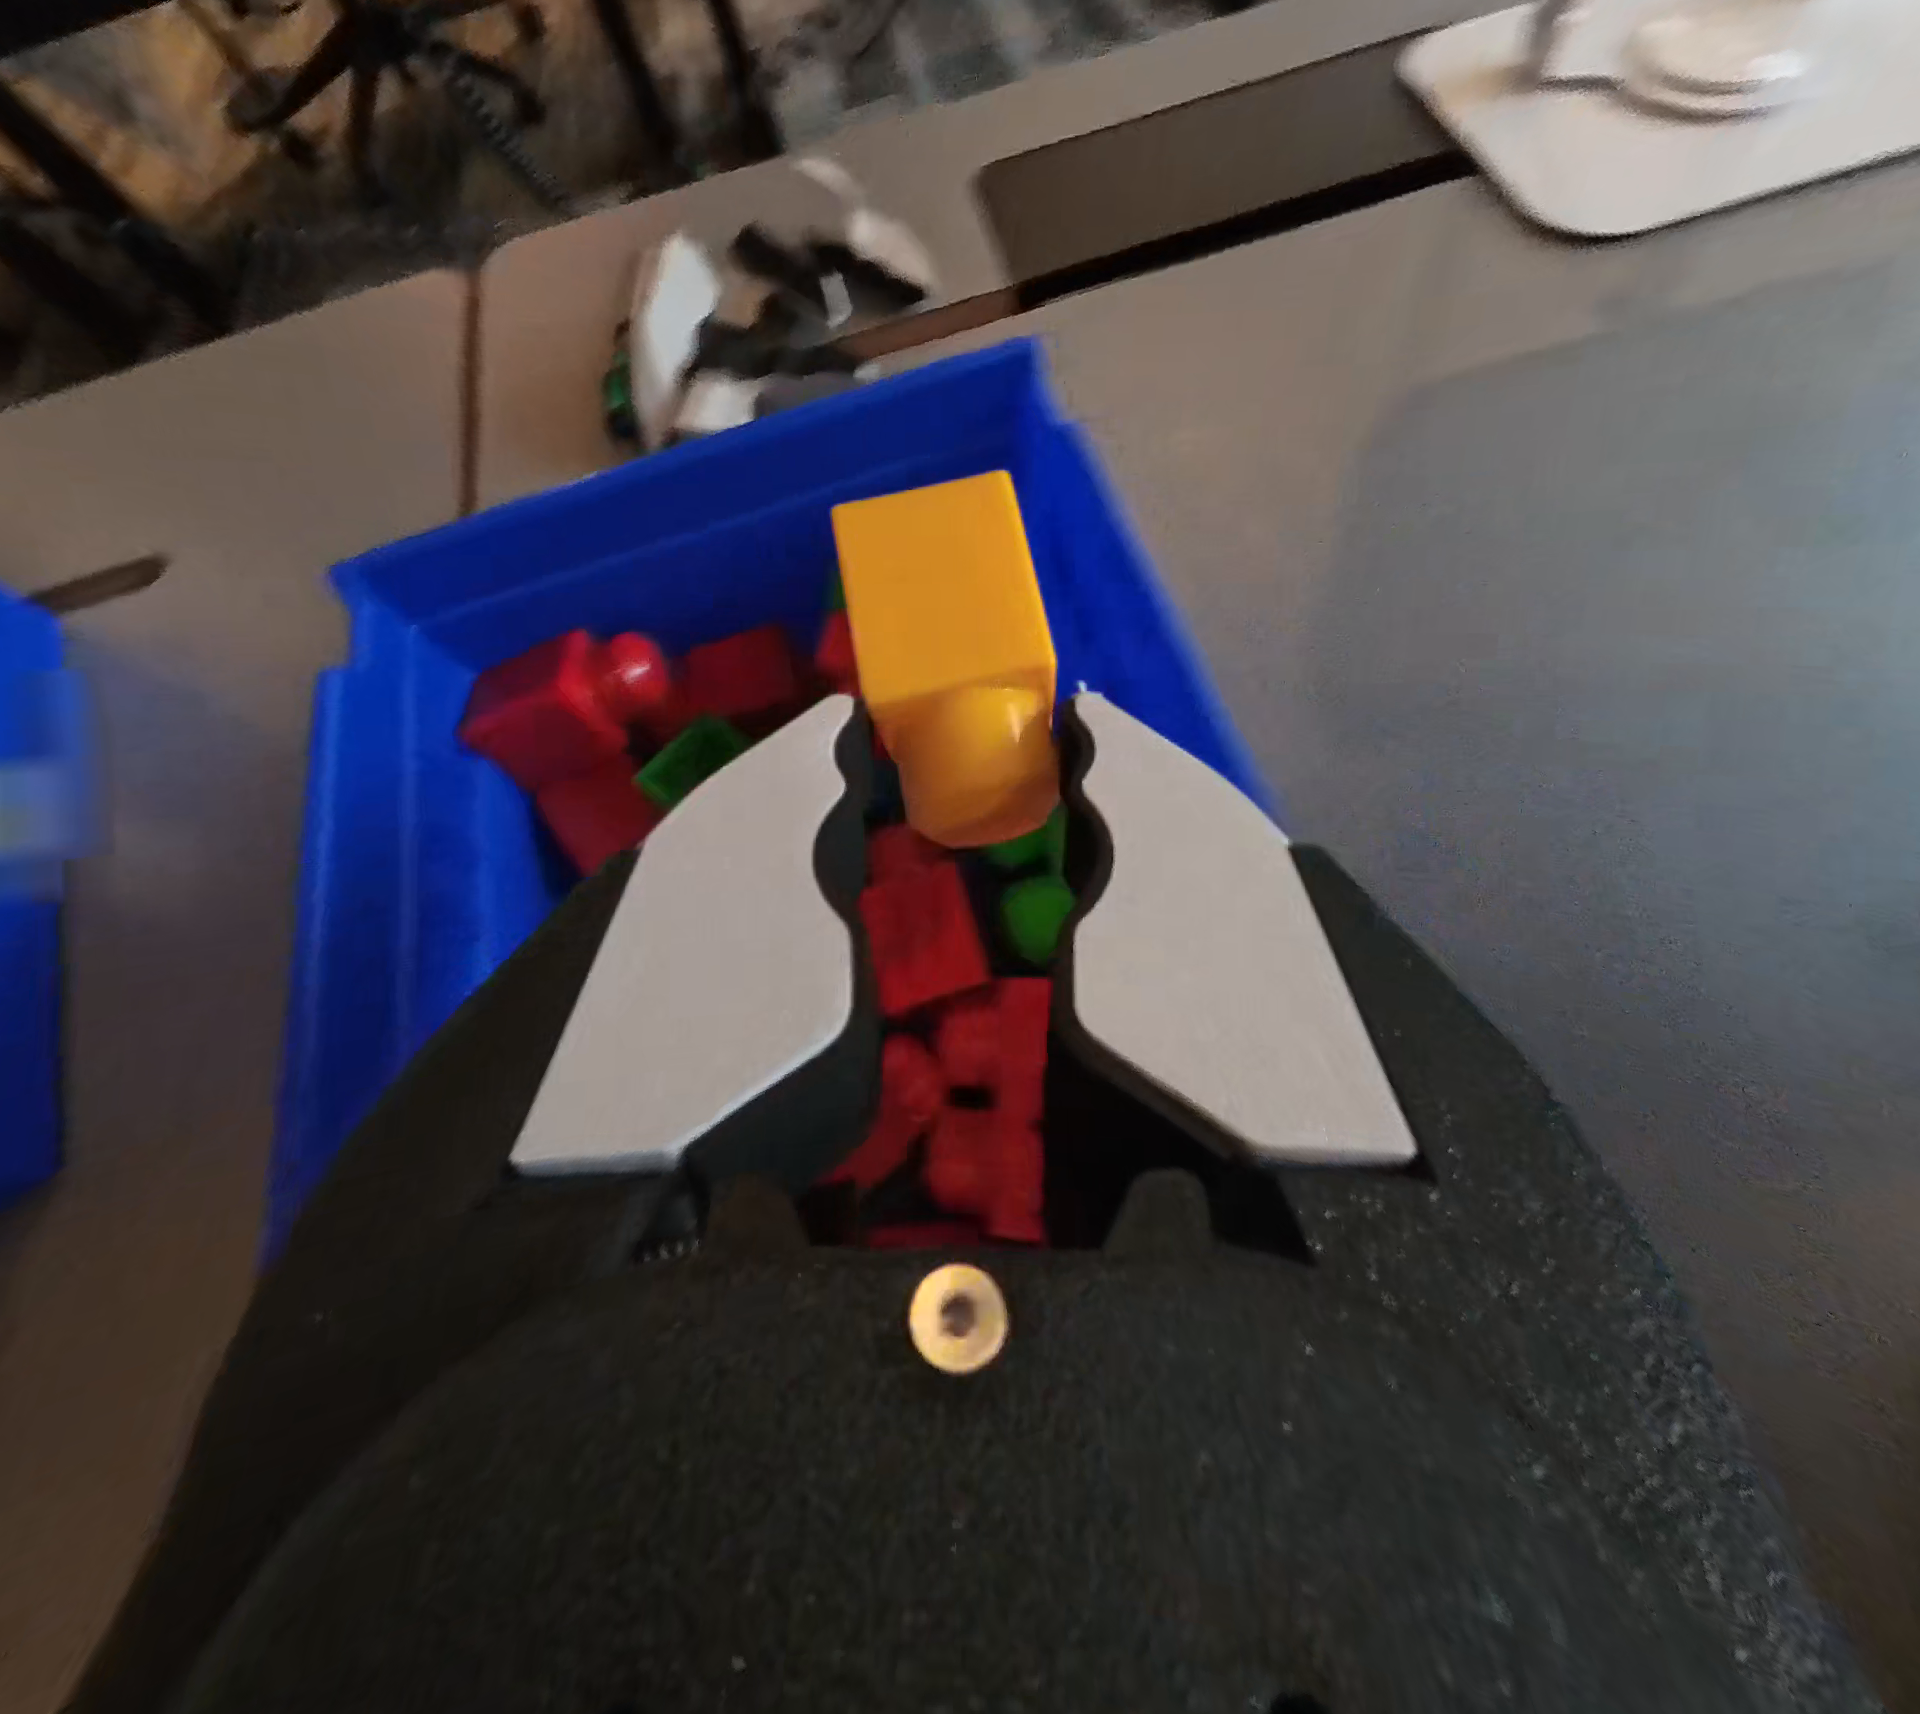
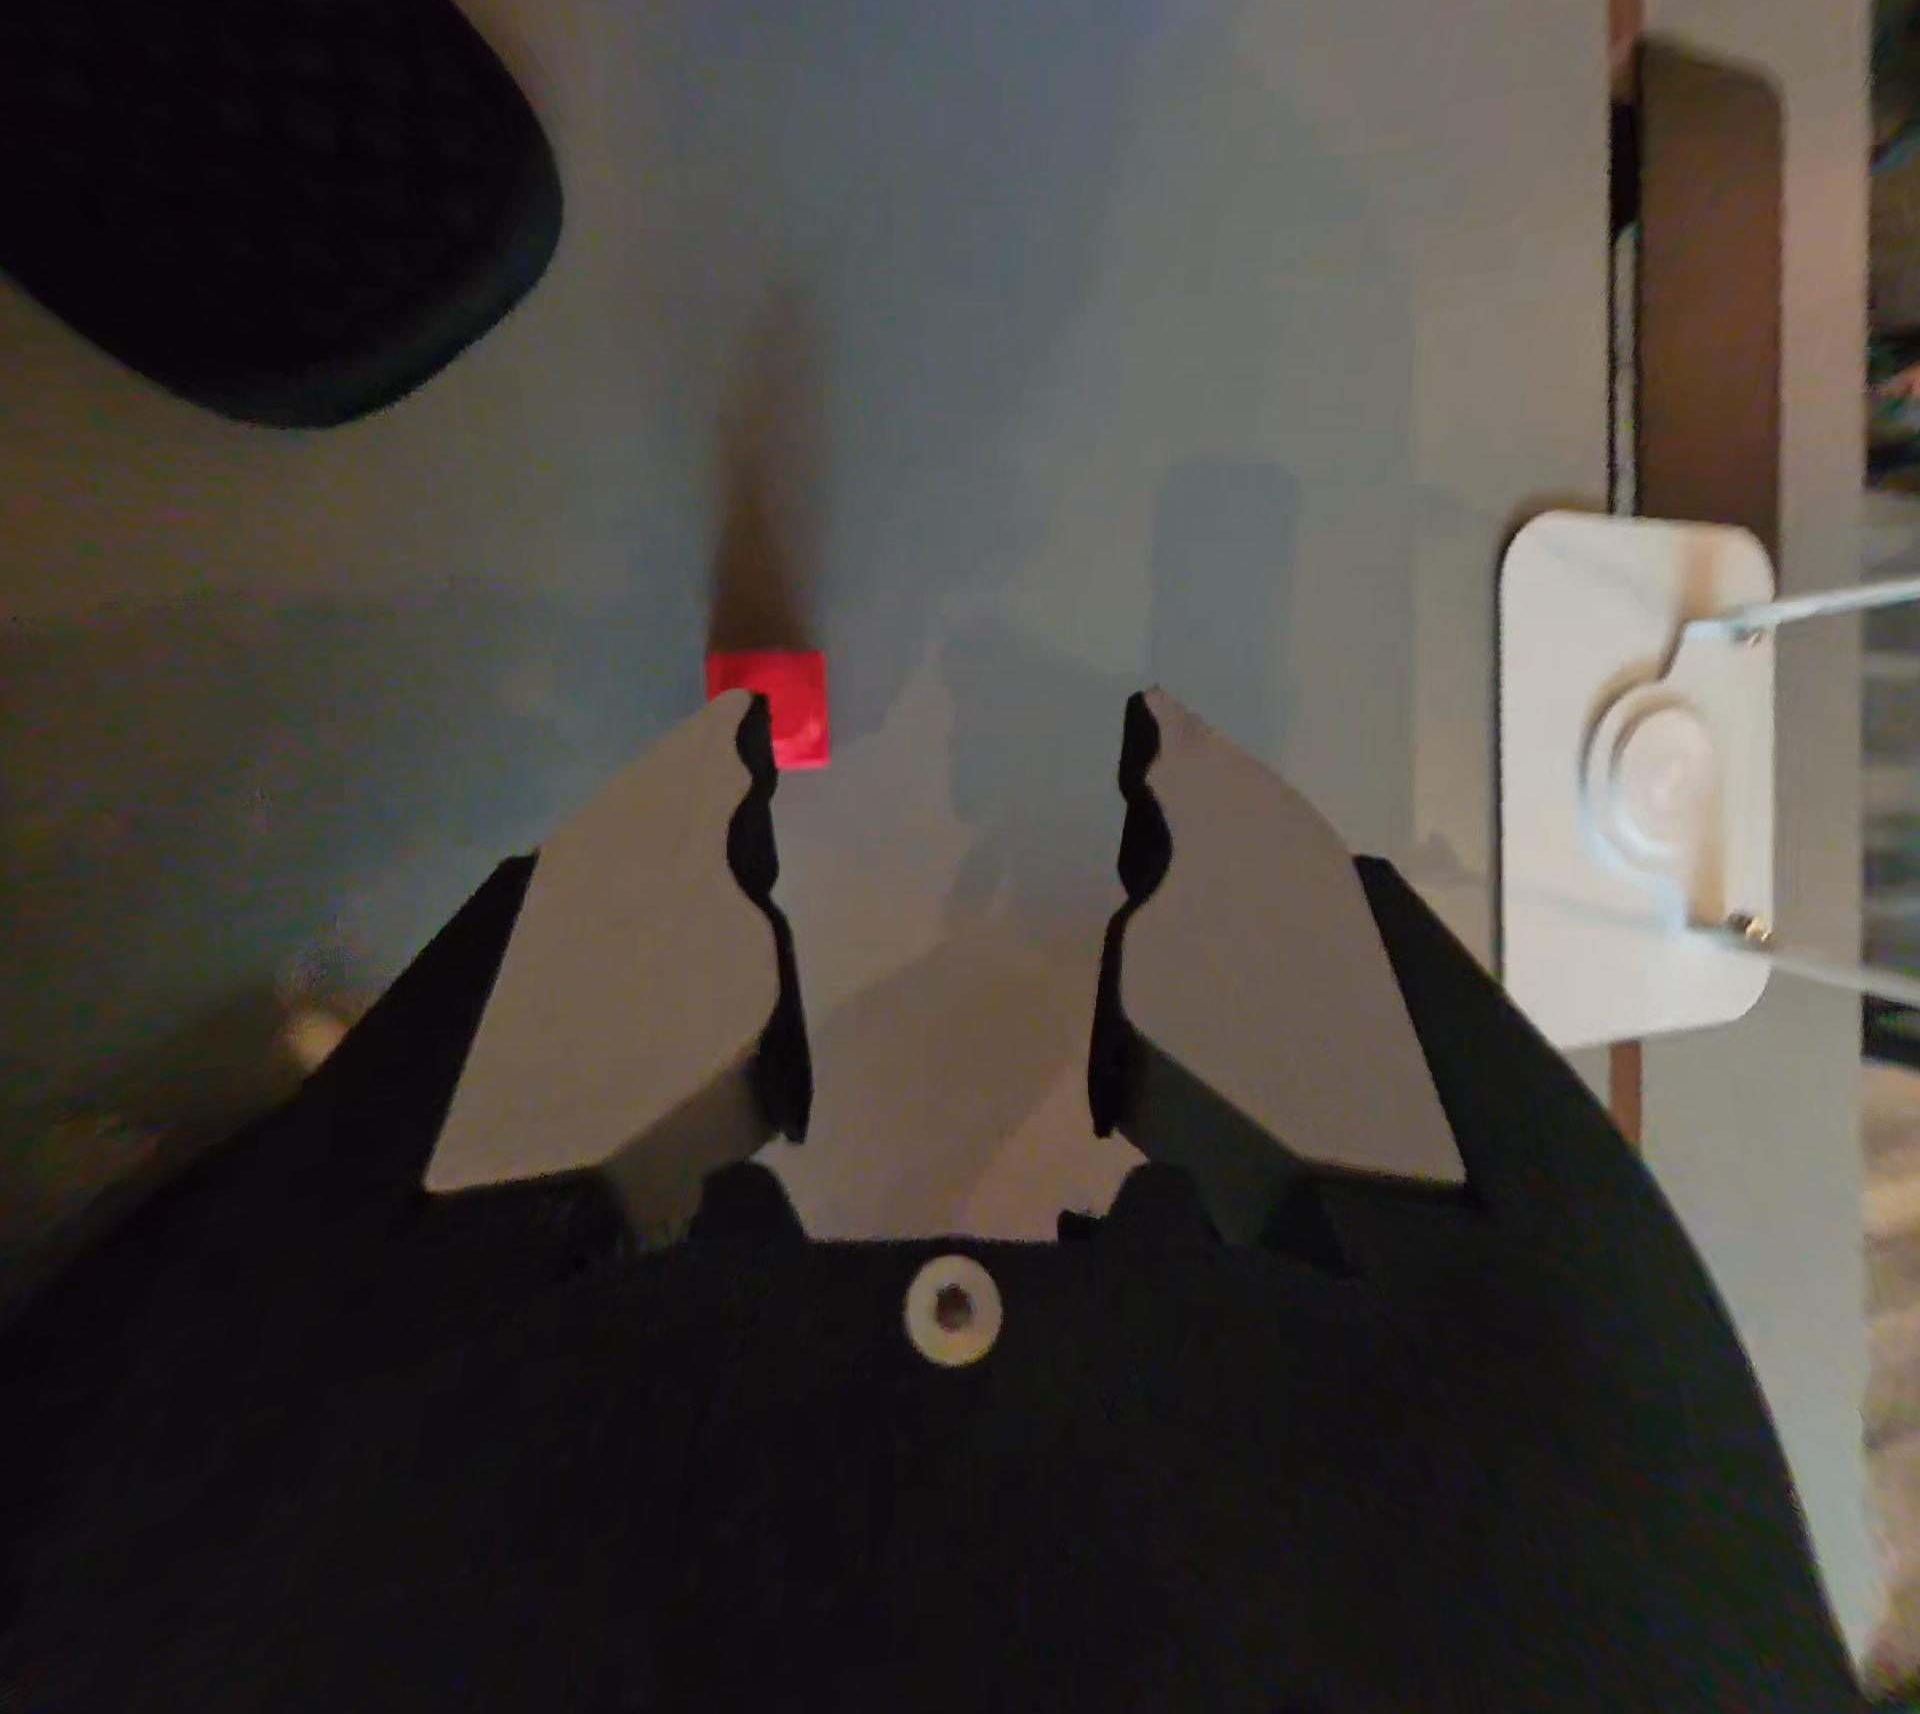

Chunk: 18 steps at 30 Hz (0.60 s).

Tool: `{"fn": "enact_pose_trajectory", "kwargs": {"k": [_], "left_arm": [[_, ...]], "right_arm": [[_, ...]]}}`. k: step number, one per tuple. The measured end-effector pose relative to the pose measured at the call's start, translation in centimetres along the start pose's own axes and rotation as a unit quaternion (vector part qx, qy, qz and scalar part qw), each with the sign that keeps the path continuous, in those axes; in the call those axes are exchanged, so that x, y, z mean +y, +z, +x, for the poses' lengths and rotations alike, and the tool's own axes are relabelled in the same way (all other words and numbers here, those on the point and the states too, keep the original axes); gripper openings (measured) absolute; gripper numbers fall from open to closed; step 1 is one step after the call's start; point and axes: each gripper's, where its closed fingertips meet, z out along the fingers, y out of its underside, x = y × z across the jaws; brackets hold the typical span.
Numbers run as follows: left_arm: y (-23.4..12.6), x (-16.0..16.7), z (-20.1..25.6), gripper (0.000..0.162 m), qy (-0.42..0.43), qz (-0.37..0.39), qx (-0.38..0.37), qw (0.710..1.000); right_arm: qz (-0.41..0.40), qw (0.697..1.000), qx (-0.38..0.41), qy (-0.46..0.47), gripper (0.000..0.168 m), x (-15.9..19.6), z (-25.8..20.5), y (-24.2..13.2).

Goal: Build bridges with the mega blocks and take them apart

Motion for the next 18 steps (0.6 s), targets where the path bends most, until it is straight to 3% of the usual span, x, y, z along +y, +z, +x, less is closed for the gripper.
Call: {"fn": "enact_pose_trajectory", "kwargs": {"k": [5, 10, 18], "left_arm": [[-2.6, -1.5, 9.1, 0.034, 0.078, 0.000, 0.127, 0.989], [-4.3, -1.3, 17.5, 0.034, 0.188, -0.021, 0.217, 0.958], [-6.1, 0.2, 27.2, 0.034, 0.341, -0.053, 0.306, 0.887]], "right_arm": [[0.096, 0.988, 0.026, -0.115, 0.063, -3.9, 0.0, 0.2], [0.165, 0.971, 0.022, -0.170, 0.058, -7.3, -1.0, 0.1], [0.171, 0.960, -0.001, -0.220, 0.056, -9.8, -2.0, 1.7]]}}
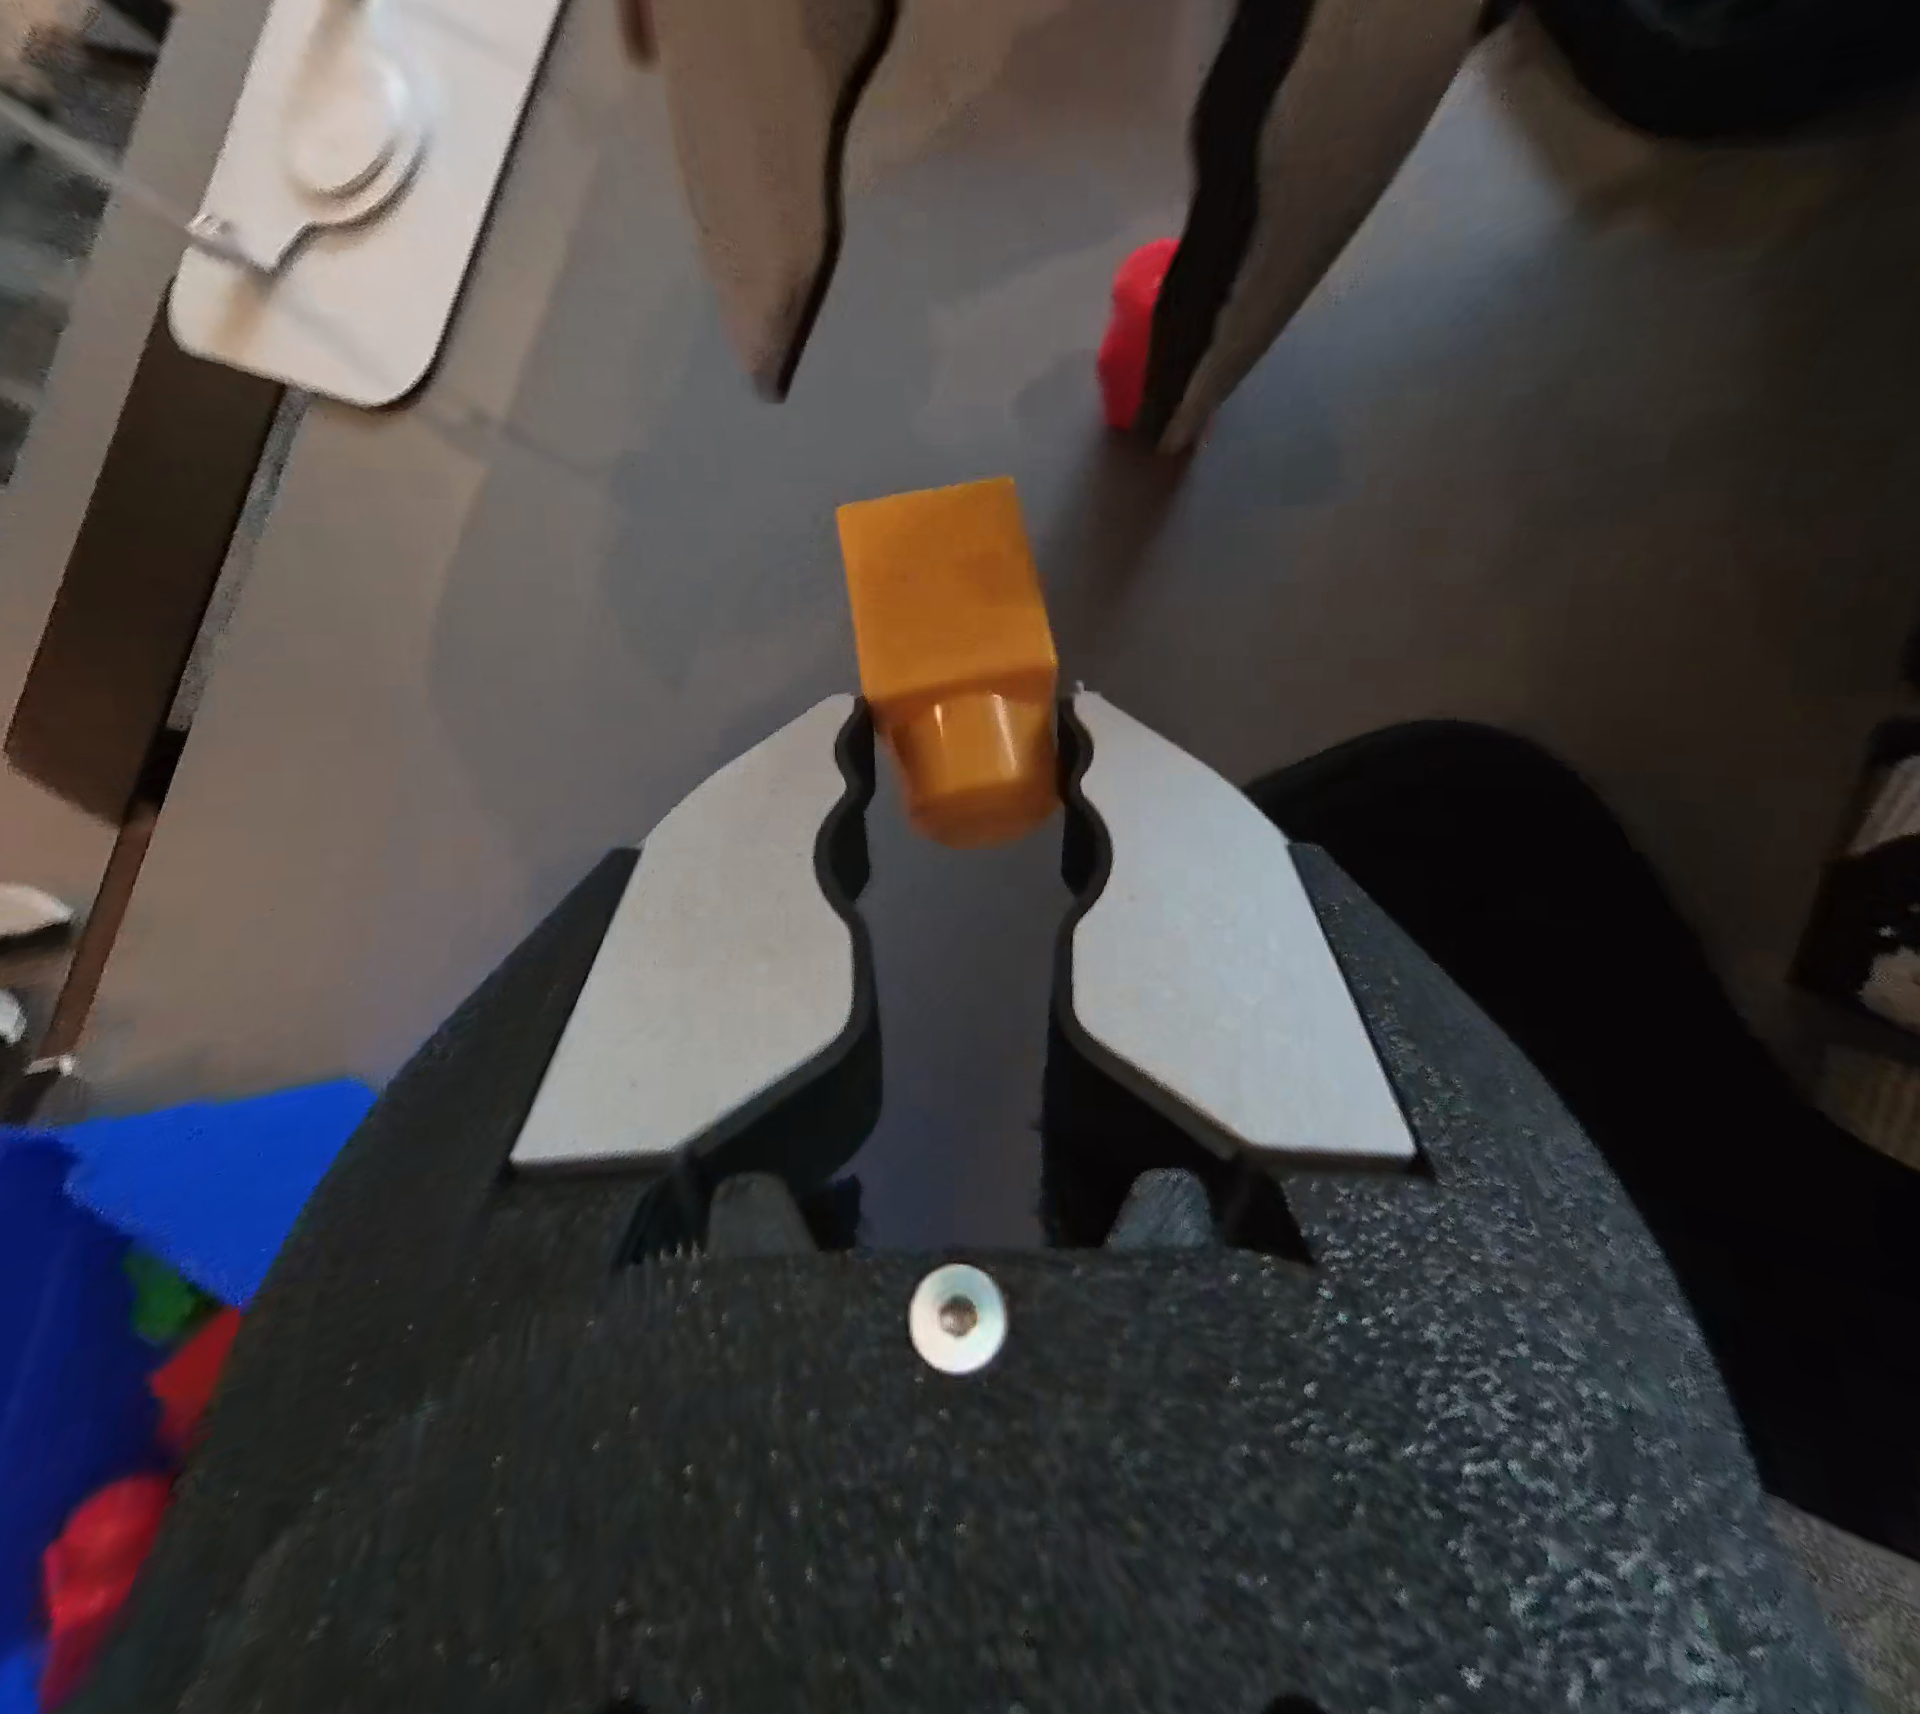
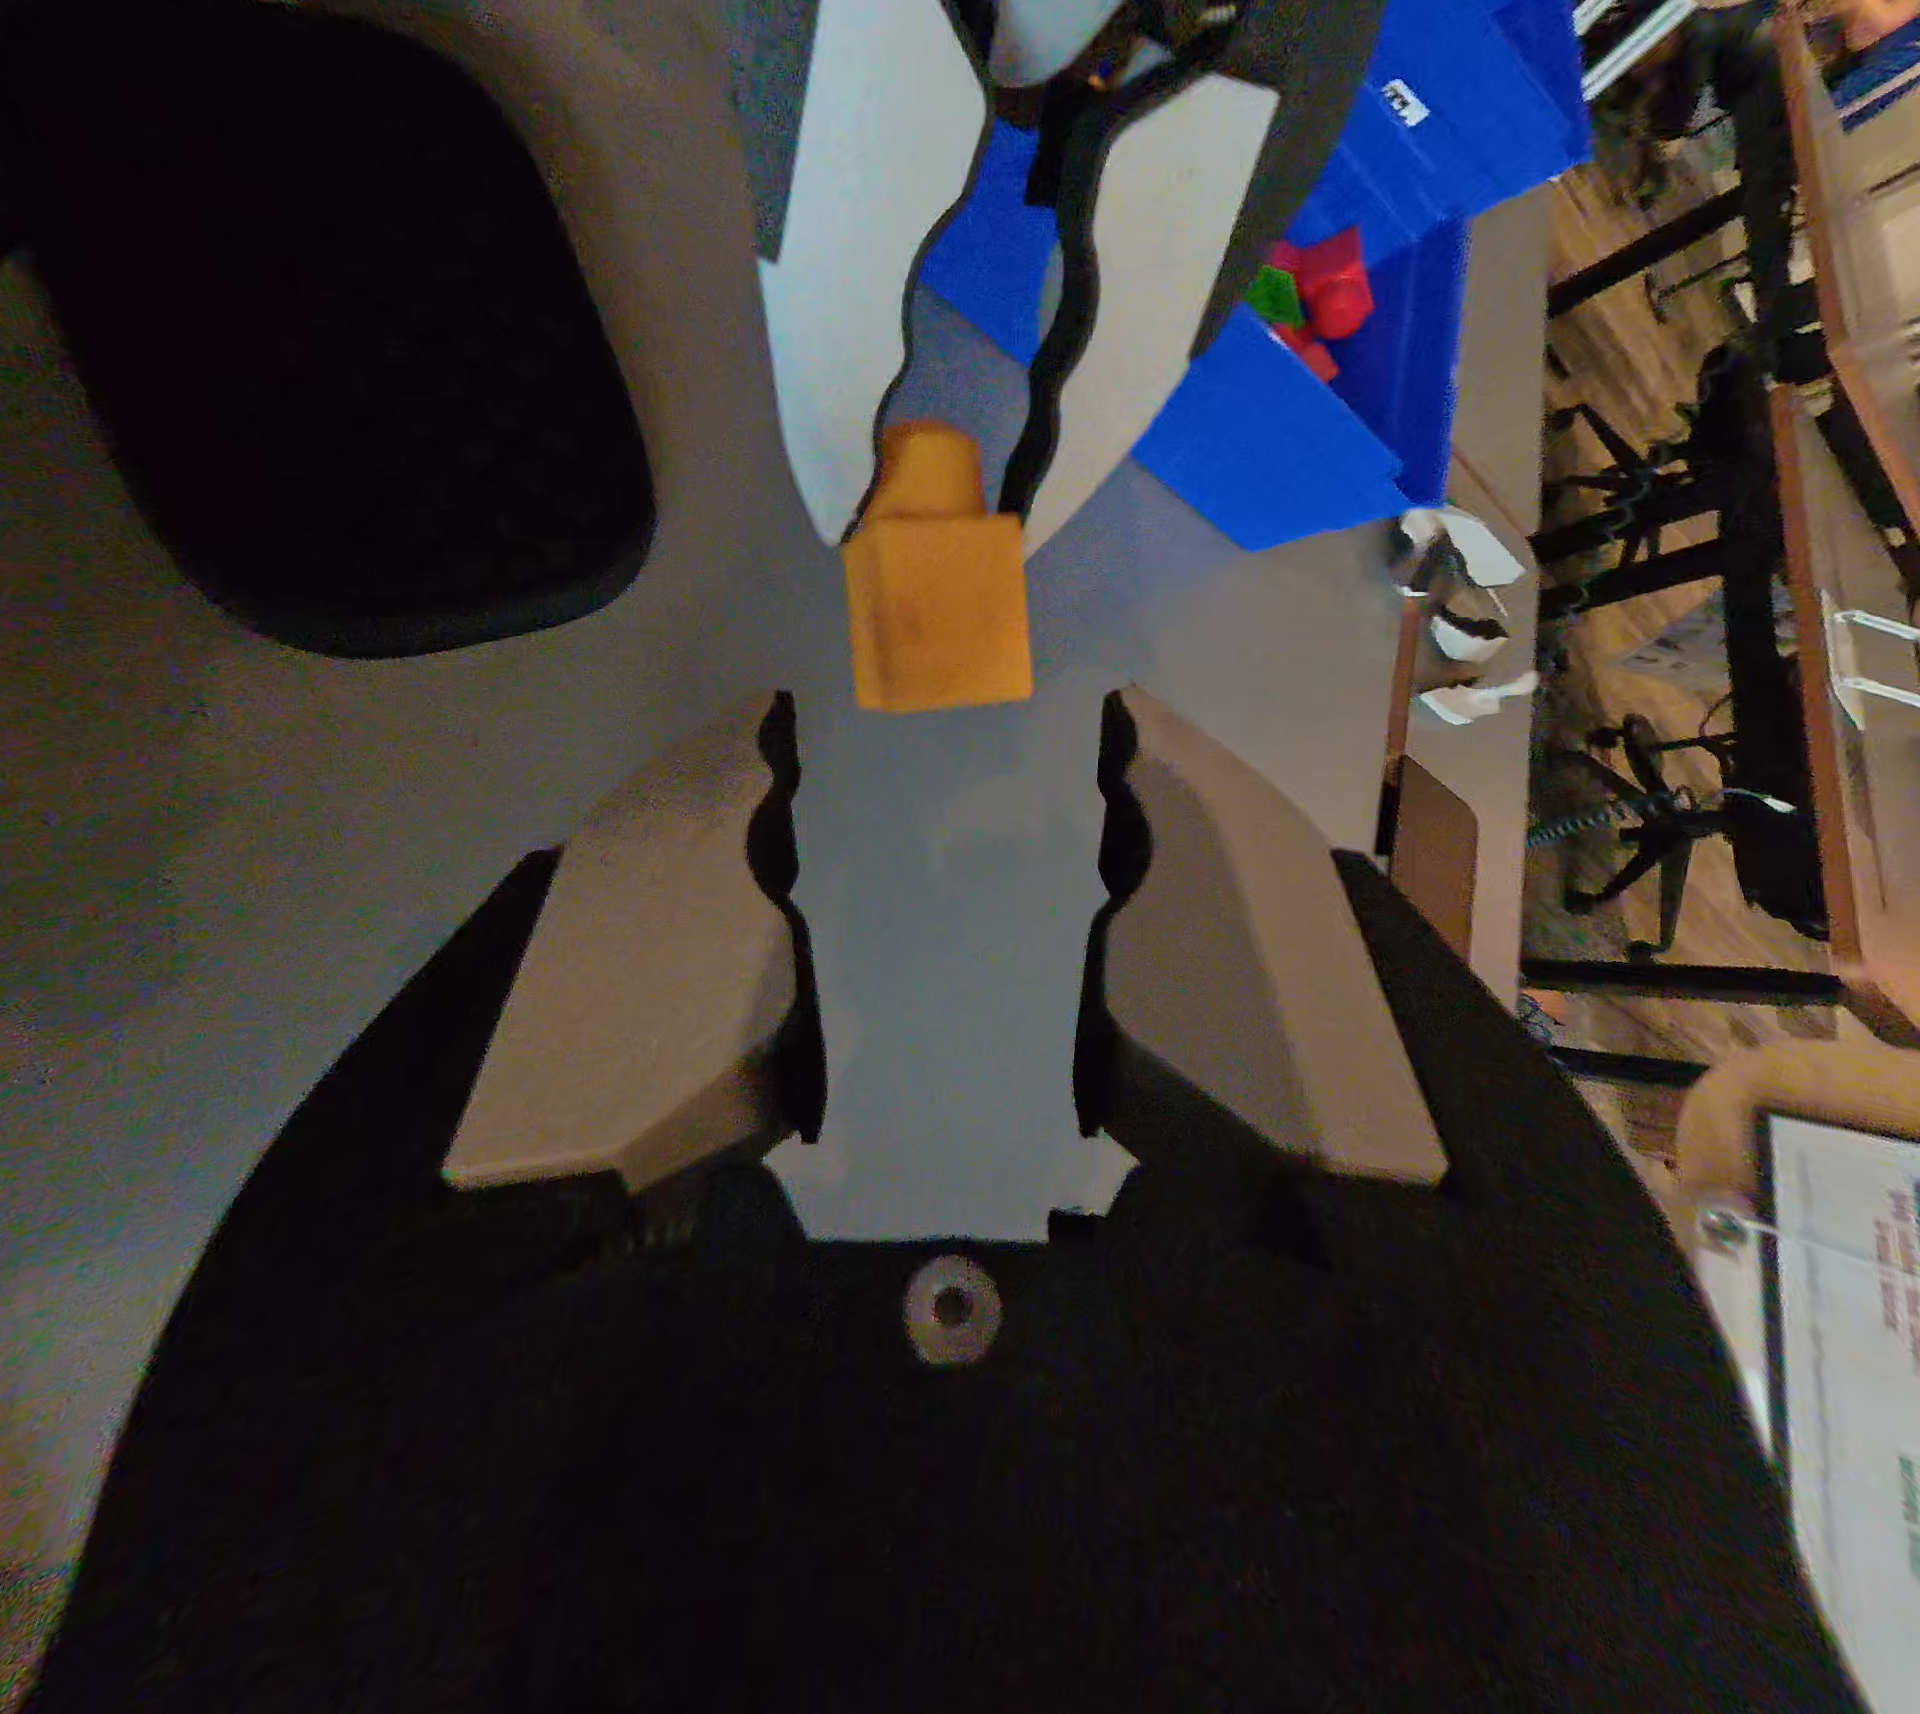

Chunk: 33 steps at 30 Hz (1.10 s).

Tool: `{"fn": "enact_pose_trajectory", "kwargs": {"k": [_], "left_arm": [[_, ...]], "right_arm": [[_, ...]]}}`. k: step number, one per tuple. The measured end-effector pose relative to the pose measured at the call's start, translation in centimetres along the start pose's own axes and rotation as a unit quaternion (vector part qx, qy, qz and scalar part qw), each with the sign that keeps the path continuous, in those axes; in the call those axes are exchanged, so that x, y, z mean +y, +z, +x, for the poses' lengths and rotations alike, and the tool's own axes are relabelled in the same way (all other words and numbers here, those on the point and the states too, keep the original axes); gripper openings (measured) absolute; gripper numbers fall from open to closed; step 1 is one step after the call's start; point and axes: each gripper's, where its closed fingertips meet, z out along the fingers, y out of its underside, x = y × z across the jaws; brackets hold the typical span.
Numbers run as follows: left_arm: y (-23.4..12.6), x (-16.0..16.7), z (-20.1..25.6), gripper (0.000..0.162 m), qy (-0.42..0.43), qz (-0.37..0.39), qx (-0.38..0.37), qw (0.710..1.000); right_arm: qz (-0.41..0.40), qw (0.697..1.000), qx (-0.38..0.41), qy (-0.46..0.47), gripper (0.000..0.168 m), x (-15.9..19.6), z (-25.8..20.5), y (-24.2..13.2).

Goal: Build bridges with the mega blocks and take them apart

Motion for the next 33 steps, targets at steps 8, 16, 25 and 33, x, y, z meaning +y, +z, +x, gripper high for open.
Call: {"fn": "enact_pose_trajectory", "kwargs": {"k": [8, 16, 25, 33], "left_arm": [[0.5, -2.4, 1.7, 0.034, 0.042, 0.020, 0.031, 0.998], [-3.5, -7.3, -0.4, 0.060, -0.089, 0.317, -0.017, 0.944], [-5.0, -9.6, 0.0, 0.042, -0.174, 0.469, 0.046, 0.865], [-2.8, -7.9, 1.6, 0.034, -0.118, 0.376, 0.047, 0.918]], "right_arm": [[-0.015, 0.999, -0.034, -0.008, 0.034, 0.7, -1.7, 1.0], [0.254, 0.950, 0.040, 0.178, 0.033, -2.0, 2.1, -3.7], [0.367, 0.895, 0.007, 0.255, 0.033, -3.6, 2.2, -5.2], [0.265, 0.930, -0.040, 0.251, 0.041, -2.1, 0.5, -4.2]]}}
